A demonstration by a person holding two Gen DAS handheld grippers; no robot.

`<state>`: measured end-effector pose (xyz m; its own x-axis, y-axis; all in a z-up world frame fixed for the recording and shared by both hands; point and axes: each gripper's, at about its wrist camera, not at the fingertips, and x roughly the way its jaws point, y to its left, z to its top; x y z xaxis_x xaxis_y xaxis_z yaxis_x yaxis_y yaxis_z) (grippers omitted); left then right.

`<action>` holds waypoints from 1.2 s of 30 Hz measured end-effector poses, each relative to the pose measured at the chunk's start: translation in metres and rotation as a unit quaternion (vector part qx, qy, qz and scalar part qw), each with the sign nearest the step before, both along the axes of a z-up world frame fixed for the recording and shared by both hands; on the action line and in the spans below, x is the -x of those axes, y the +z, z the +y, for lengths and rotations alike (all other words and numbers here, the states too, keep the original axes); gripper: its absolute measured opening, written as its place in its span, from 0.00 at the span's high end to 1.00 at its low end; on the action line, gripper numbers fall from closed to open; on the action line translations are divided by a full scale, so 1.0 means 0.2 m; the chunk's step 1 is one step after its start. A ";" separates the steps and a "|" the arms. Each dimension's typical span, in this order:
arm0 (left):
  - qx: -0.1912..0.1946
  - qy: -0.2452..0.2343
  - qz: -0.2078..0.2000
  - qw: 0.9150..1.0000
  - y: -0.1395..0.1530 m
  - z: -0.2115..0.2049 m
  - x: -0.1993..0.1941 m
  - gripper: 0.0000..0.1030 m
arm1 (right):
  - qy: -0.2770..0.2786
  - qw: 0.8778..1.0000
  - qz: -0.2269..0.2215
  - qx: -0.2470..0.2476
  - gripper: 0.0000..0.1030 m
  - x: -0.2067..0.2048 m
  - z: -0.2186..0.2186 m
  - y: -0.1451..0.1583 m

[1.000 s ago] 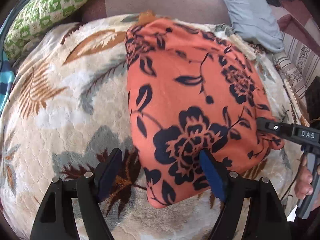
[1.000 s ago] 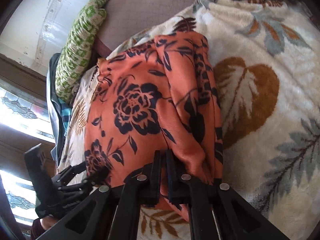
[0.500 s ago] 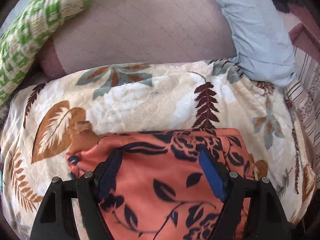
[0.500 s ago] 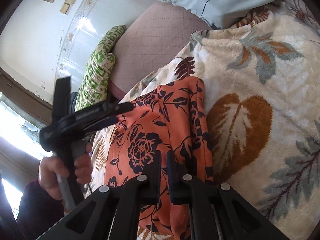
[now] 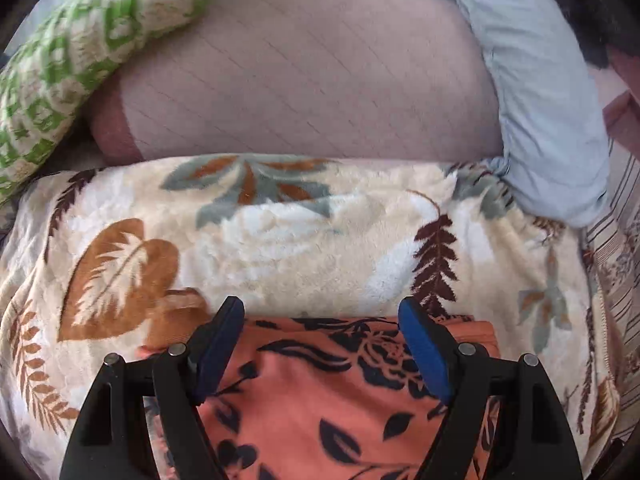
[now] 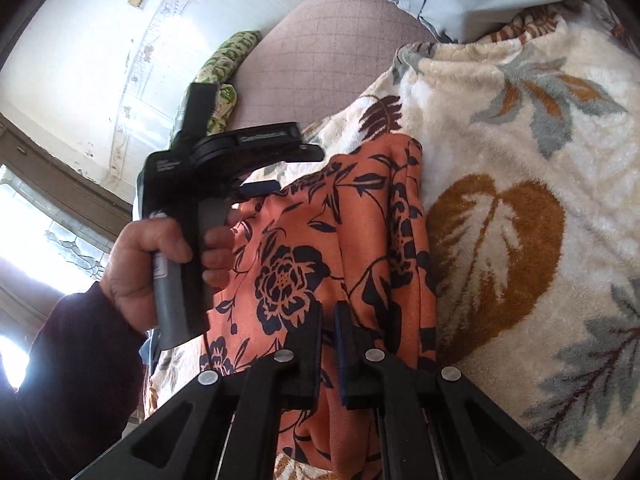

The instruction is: Fold small clothes

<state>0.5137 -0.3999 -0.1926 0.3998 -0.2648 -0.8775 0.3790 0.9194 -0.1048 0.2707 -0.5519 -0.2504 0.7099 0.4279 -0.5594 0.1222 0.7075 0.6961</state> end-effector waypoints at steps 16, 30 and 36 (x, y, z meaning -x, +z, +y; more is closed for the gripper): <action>0.048 0.097 0.051 0.993 -0.08 0.84 0.54 0.20 | -0.057 0.998 -0.020 0.003 0.91 0.09 -0.07 0.12; -0.009 0.081 -0.131 0.988 0.03 0.74 0.79 0.18 | -0.079 0.996 -0.019 -0.027 0.27 0.11 -0.15 0.12; -0.014 0.077 -0.155 0.985 0.09 0.73 0.83 0.18 | -0.056 0.998 -0.014 -0.006 0.27 0.09 -0.08 0.12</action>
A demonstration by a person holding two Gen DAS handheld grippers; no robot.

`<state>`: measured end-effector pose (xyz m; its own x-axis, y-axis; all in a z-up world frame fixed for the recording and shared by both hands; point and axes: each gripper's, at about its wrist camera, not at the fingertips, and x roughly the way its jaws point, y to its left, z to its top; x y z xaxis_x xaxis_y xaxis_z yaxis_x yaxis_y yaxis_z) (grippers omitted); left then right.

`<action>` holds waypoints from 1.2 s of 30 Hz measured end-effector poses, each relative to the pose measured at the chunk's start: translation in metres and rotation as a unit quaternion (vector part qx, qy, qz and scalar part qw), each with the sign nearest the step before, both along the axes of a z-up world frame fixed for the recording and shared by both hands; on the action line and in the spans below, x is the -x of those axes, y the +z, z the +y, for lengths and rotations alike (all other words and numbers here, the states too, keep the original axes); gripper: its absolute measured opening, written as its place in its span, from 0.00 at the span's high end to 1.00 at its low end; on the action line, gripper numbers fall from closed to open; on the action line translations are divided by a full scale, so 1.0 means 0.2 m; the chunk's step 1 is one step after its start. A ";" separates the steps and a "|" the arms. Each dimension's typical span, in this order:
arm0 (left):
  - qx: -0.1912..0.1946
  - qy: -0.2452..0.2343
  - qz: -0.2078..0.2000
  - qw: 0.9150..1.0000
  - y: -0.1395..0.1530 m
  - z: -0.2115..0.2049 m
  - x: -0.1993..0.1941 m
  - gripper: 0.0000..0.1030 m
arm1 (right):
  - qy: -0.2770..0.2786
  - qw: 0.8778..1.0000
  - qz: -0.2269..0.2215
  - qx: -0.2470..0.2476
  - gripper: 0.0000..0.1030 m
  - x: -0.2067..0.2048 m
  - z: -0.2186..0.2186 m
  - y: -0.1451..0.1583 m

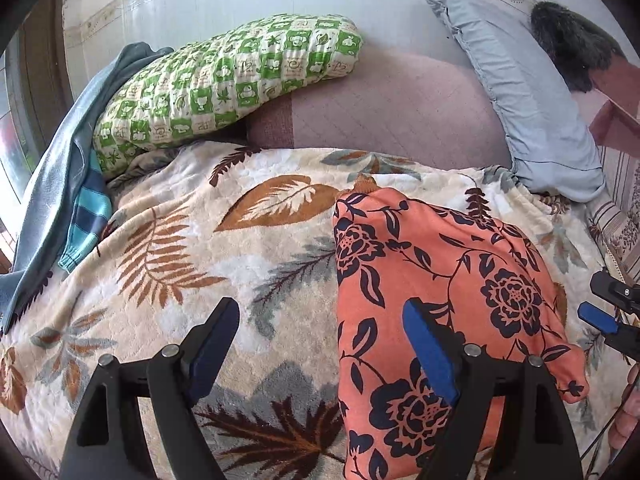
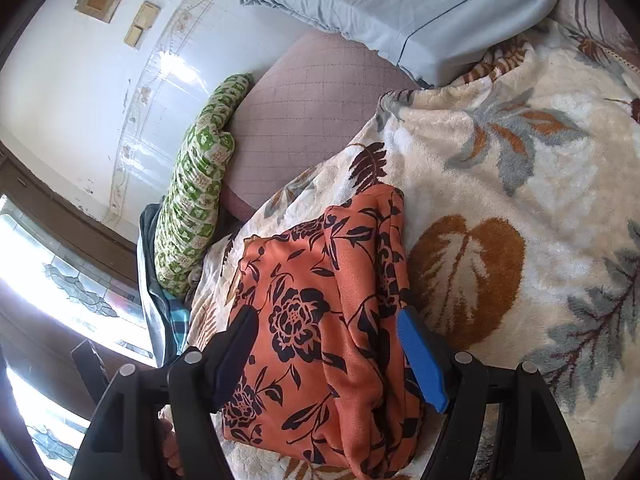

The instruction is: Fold small clothes

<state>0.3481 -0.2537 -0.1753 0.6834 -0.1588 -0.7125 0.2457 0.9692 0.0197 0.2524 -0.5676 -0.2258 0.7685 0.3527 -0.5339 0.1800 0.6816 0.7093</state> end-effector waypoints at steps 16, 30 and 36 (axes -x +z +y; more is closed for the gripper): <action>-0.021 0.005 -0.033 0.999 0.11 -0.04 0.05 0.18 | 0.009 1.000 -0.009 0.003 0.27 0.01 0.02 0.03; -0.034 0.007 -0.021 0.999 0.06 -0.06 0.01 0.18 | 0.010 1.000 0.000 0.005 0.27 0.00 0.02 0.01; -0.035 0.005 -0.017 0.999 0.04 -0.07 0.00 0.18 | 0.012 1.000 0.005 0.008 0.27 -0.01 0.03 0.00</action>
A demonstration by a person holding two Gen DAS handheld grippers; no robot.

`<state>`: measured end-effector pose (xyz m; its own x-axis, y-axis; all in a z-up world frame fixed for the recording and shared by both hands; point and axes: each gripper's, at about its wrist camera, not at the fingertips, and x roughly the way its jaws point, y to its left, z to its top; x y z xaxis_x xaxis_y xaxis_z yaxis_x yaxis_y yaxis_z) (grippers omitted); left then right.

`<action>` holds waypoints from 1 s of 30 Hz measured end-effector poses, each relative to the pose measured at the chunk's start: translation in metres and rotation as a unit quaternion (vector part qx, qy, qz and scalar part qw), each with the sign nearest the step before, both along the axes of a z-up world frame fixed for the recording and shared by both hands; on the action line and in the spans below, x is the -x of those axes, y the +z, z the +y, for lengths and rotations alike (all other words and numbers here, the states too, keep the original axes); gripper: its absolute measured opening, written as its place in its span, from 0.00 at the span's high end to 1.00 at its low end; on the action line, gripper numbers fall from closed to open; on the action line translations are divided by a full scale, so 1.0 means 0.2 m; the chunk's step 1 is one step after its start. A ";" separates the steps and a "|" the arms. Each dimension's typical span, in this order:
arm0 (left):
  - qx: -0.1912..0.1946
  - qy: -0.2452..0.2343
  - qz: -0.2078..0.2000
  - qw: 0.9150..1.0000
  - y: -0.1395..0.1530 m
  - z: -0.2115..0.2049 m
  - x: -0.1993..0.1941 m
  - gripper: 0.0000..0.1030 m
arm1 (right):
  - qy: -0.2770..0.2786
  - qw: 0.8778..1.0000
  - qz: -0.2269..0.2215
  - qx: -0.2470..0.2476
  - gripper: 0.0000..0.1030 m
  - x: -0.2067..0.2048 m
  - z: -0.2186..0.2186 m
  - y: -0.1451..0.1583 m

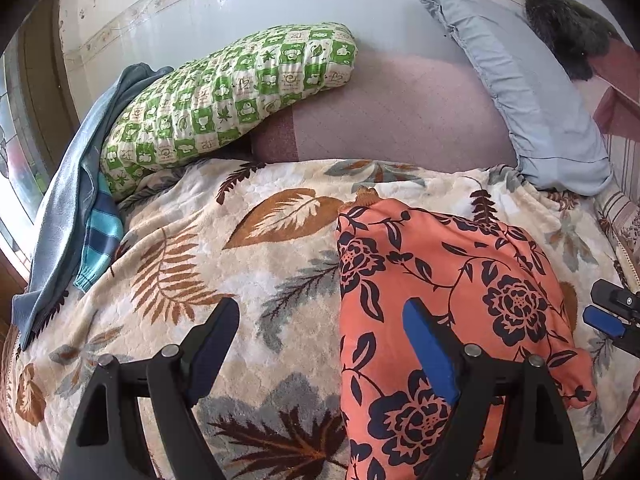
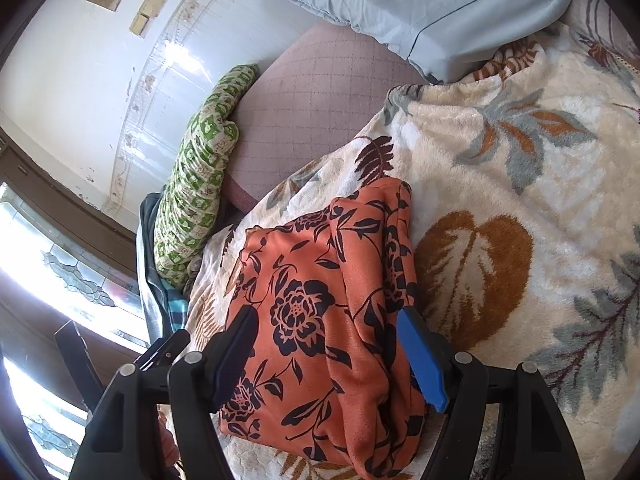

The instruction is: Fold small clothes

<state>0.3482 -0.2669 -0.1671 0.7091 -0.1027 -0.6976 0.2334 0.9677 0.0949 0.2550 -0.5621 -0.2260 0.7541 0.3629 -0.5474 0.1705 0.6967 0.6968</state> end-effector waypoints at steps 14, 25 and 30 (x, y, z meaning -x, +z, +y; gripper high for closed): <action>-0.005 -0.004 0.013 1.000 -0.06 -0.02 -0.04 0.18 | 0.000 1.000 0.010 0.002 0.27 -0.02 0.00 -0.03; -0.002 -0.005 0.020 1.000 -0.08 -0.02 -0.06 0.18 | 0.000 1.000 0.015 0.006 0.27 -0.03 0.01 -0.04; -0.001 -0.006 0.024 1.000 -0.10 -0.02 -0.07 0.18 | -0.002 1.000 0.017 0.006 0.27 -0.03 0.00 -0.05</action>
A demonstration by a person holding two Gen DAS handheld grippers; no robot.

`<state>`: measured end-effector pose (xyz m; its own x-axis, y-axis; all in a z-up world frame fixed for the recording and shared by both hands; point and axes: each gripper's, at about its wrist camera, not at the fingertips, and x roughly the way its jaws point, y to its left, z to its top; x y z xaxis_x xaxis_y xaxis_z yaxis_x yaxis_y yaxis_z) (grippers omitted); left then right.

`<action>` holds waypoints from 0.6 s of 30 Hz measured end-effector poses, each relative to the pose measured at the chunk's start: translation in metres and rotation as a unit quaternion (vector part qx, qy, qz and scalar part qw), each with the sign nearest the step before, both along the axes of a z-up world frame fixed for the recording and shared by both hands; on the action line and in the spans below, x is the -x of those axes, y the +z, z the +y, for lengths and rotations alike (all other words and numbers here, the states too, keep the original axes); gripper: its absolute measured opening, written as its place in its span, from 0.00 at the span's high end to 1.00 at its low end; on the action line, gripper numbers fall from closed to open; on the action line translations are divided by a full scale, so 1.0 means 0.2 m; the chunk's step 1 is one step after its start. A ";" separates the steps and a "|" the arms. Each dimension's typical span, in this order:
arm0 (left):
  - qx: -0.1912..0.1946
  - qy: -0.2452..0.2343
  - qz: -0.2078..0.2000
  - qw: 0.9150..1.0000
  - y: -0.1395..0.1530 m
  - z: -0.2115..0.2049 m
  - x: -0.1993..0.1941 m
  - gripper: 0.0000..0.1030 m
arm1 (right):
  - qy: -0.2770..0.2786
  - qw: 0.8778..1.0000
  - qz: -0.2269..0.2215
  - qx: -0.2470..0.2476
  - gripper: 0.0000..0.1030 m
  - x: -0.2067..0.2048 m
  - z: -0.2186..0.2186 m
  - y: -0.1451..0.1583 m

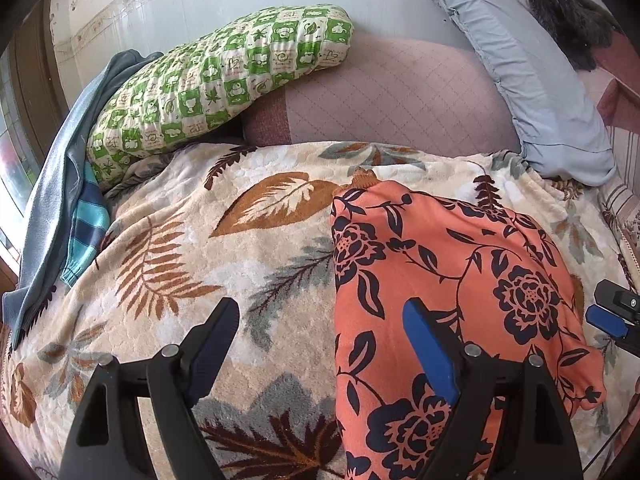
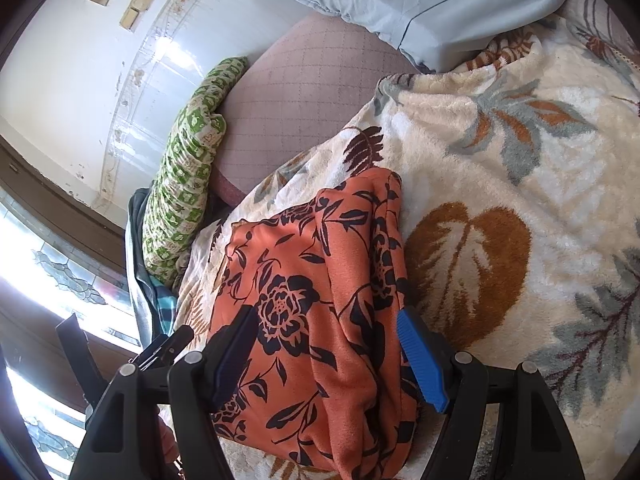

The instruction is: Fold small clothes

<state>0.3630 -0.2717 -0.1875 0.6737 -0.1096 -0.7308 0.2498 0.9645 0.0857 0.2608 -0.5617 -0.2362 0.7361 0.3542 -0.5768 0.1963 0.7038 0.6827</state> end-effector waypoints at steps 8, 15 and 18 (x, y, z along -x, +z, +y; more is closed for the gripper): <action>0.017 -0.007 0.037 0.999 -0.07 0.01 -0.07 0.18 | -0.003 1.000 0.018 0.000 0.27 -0.03 -0.01 -0.06; 0.096 -0.037 0.129 0.986 -0.17 0.04 -0.19 0.18 | -0.019 0.999 0.029 -0.002 0.27 -0.04 -0.06 -0.10; 0.128 -0.056 0.169 0.976 -0.21 0.04 -0.24 0.18 | -0.021 0.999 0.041 -0.010 0.27 -0.06 -0.07 -0.14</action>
